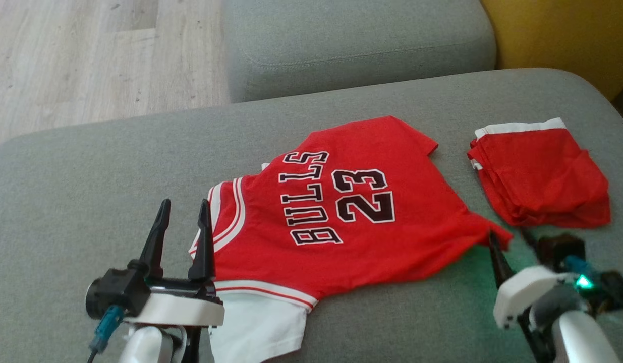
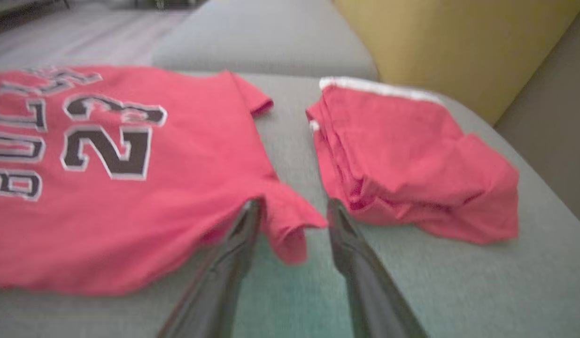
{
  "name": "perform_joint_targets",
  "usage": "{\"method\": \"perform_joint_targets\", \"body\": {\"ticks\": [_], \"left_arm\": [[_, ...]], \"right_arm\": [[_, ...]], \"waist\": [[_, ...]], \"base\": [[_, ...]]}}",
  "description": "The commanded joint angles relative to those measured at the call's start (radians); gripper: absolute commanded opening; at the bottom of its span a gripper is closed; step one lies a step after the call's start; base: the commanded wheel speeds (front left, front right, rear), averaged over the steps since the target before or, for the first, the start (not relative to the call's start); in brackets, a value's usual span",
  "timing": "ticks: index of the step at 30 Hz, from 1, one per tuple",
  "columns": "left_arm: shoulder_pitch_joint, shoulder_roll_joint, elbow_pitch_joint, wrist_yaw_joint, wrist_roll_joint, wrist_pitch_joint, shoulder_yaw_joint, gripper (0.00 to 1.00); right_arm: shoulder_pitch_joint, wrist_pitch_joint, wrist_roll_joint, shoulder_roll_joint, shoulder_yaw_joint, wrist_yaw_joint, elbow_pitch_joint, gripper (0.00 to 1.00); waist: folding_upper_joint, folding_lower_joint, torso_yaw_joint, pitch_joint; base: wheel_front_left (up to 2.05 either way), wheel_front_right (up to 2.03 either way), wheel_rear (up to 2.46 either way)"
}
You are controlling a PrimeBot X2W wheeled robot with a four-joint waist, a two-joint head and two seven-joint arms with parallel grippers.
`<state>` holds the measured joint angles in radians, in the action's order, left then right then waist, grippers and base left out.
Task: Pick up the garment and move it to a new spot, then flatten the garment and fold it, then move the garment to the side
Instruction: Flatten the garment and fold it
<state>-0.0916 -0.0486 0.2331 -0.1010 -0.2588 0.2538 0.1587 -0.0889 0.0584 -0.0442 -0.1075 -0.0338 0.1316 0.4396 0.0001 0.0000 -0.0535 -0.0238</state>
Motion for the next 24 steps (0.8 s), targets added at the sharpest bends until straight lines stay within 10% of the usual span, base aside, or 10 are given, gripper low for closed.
{"method": "perform_joint_targets", "body": {"ticks": [1, 17, 24], "left_arm": [[-0.045, -0.002, -0.035, 0.004, -0.004, 0.008, -0.033, 1.00], [-0.204, -0.088, 0.062, -0.027, 0.024, -0.040, 0.040, 1.00], [-0.550, -0.324, 0.119, -0.029, -0.225, -0.366, 0.436, 1.00]], "right_arm": [[-0.036, -0.012, 0.018, 0.002, 0.024, -0.001, -0.101, 1.00], [-0.069, -0.257, 0.203, 0.057, -0.014, -0.001, -0.252, 1.00], [-0.149, -0.286, 0.243, 0.057, 0.012, -0.001, -0.223, 1.00]], "waist": [[-0.0001, 0.0000, -0.001, 0.002], [-0.0001, 0.0000, 0.002, 0.091], [-0.0001, 0.0000, -0.051, 0.180]], "base": [[0.00, 0.00, 0.00], [0.00, 0.00, 0.00], [0.00, 0.00, 0.00]]}}
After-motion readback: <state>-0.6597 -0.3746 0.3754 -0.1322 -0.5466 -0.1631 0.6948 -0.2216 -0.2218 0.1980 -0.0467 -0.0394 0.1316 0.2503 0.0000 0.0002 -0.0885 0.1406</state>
